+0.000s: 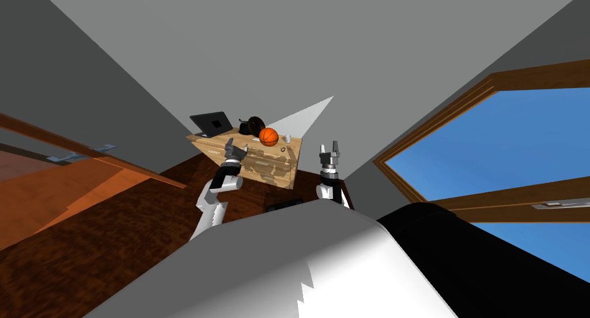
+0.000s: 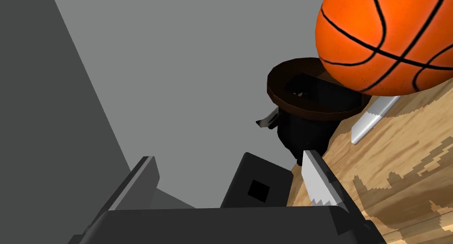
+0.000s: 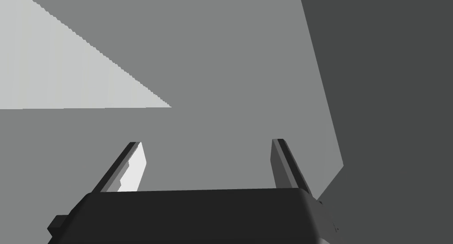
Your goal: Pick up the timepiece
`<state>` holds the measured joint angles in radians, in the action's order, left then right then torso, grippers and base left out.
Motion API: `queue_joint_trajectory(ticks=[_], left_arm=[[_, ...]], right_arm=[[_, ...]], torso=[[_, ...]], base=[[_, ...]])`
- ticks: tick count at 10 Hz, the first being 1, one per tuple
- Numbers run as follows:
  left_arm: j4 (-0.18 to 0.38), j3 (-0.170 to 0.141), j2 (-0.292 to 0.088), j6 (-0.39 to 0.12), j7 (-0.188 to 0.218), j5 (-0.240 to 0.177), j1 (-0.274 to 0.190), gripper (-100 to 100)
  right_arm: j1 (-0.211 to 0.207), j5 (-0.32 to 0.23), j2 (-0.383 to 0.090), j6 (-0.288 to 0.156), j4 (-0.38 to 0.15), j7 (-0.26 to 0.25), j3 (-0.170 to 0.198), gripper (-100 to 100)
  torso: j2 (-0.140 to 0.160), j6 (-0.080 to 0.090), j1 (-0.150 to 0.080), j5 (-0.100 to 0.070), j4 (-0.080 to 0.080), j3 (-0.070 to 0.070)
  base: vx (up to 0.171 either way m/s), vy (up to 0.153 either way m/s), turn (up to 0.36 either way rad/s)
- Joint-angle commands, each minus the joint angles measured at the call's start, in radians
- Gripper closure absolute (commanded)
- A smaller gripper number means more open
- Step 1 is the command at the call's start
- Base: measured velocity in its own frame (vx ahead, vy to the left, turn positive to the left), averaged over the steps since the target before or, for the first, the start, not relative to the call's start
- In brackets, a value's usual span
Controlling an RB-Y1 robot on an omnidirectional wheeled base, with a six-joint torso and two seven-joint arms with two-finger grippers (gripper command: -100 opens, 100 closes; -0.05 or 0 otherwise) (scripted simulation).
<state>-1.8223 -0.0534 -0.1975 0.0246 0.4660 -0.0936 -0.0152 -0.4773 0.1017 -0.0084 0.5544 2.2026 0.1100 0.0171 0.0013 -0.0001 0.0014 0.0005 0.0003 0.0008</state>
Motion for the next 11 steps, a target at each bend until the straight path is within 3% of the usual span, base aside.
queue_joint_trajectory(ticks=[1,2,3,4,5,6,7,8,9,10,11], left_arm=[[0.050,-0.007,0.010,-0.041,0.019,-0.009,-0.050,-100],[0.061,-0.007,0.010,-0.041,0.019,-0.009,-0.050,-100],[0.098,-0.015,0.011,-0.082,0.039,-0.021,-0.093,-100],[0.111,-0.015,0.011,-0.082,0.039,-0.021,-0.093,-100],[0.147,-0.022,0.013,-0.125,0.057,-0.034,-0.135,-100],[0.160,-0.022,0.013,-0.125,0.057,-0.034,-0.135,-100],[0.198,-0.029,0.013,-0.169,0.075,-0.047,-0.178,-100],[0.211,-0.029,0.013,-0.169,0.075,-0.047,-0.178,-100],[0.257,-0.036,0.014,-0.206,0.092,-0.062,-0.221,-100],[0.262,-0.036,0.014,-0.216,0.092,-0.062,-0.221,-100],[0.298,-0.043,0.014,-0.258,0.107,-0.076,-0.264,-100]], right_arm=[[0.000,0.000,0.000,0.000,0.000,0.000,0.000,0],[0.000,0.000,0.000,0.000,0.000,0.000,0.000,0],[0.000,0.000,0.000,0.000,0.000,0.000,0.000,0],[0.000,0.000,0.000,0.000,0.000,0.000,0.000,0],[0.000,0.000,0.000,0.000,0.000,0.000,0.000,0],[0.000,0.000,0.000,0.000,0.000,0.000,0.000,0],[0.000,0.000,0.000,0.000,0.000,0.000,0.000,0],[0.000,0.000,0.000,0.000,0.000,0.000,0.000,0],[0.000,0.000,0.000,0.000,0.000,0.000,0.000,0],[0.000,0.000,0.000,0.000,0.000,0.000,0.000,0],[0.000,0.000,0.000,0.000,0.000,0.000,0.000,0]], torso=[[0.000,0.000,0.000,0.000,0.000,0.000],[0.000,0.000,0.000,0.000,0.000,0.000],[-0.001,0.000,0.000,0.000,0.000,0.000],[-0.001,0.000,0.000,0.000,0.000,0.000],[-0.001,0.000,-0.001,0.000,0.000,0.000],[-0.001,0.000,-0.001,0.000,0.000,0.000],[-0.001,0.000,-0.001,0.000,0.000,0.000],[-0.001,0.000,-0.001,0.000,0.000,-0.001],[-0.001,0.000,-0.002,0.000,0.000,0.000],[-0.001,0.000,-0.002,0.000,0.000,0.000],[-0.001,0.000,-0.002,0.000,0.000,-0.001]], base=[[-0.028,0.035,-0.027],[-0.019,0.024,-0.022],[-0.024,0.018,-0.034],[-0.019,0.013,-0.021],[-0.021,0.010,-0.035],[-0.018,0.008,-0.022],[-0.019,0.004,-0.032],[-0.015,0.002,-0.026],[-0.016,-0.002,-0.043],[-0.013,-0.003,-0.023],[-0.016,-0.011,-0.044]])
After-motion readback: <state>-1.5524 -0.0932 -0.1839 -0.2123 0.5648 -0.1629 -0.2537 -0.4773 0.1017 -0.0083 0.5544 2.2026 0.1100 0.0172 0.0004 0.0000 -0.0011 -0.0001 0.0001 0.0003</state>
